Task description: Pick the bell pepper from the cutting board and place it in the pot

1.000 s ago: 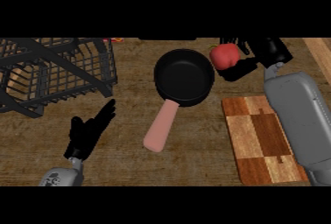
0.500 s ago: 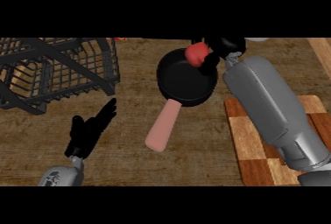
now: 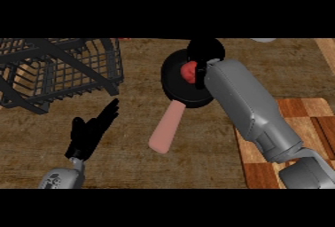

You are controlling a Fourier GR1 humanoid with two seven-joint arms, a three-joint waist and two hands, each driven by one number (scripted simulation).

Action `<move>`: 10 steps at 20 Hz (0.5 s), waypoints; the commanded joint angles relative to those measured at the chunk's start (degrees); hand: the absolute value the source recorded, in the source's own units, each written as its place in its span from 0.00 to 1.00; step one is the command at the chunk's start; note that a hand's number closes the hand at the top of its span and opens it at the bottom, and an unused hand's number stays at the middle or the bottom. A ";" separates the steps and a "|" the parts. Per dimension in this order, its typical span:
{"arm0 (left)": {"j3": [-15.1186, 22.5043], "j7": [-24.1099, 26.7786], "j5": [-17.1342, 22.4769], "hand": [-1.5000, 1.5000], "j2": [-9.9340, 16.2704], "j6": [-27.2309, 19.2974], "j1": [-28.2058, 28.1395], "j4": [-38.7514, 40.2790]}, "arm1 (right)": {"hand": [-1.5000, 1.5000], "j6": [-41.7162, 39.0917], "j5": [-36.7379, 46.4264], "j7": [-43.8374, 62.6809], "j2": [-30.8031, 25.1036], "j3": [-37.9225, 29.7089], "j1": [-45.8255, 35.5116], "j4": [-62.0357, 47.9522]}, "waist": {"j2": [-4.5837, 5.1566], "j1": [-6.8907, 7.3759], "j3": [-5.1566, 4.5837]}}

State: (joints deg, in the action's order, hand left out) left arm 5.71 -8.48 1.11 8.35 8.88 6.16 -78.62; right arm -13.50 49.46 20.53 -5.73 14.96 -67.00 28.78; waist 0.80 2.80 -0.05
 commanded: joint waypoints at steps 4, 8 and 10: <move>1.13 -2.02 -0.33 0.50 -0.97 -0.13 -0.55 -2.85 | 0.00 4.48 -3.18 -1.54 5.53 -2.64 -1.23 -7.48 | 0.01 0.39 0.07; -0.03 -0.82 -0.66 0.50 -1.24 -1.33 0.64 -0.34 | 0.00 14.19 -10.90 -6.36 5.65 -11.76 -2.40 -0.32 | 0.05 -0.43 0.15; -0.01 -1.30 -0.41 0.50 -1.25 -0.84 1.27 0.29 | 0.00 19.05 -14.86 -9.46 5.68 -14.23 -0.88 1.08 | 0.31 0.34 0.17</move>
State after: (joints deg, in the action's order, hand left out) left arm 6.38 -9.50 0.27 7.13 7.95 6.48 -79.37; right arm -1.74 40.56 15.14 -0.72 5.90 -68.43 26.73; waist 0.98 2.99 0.07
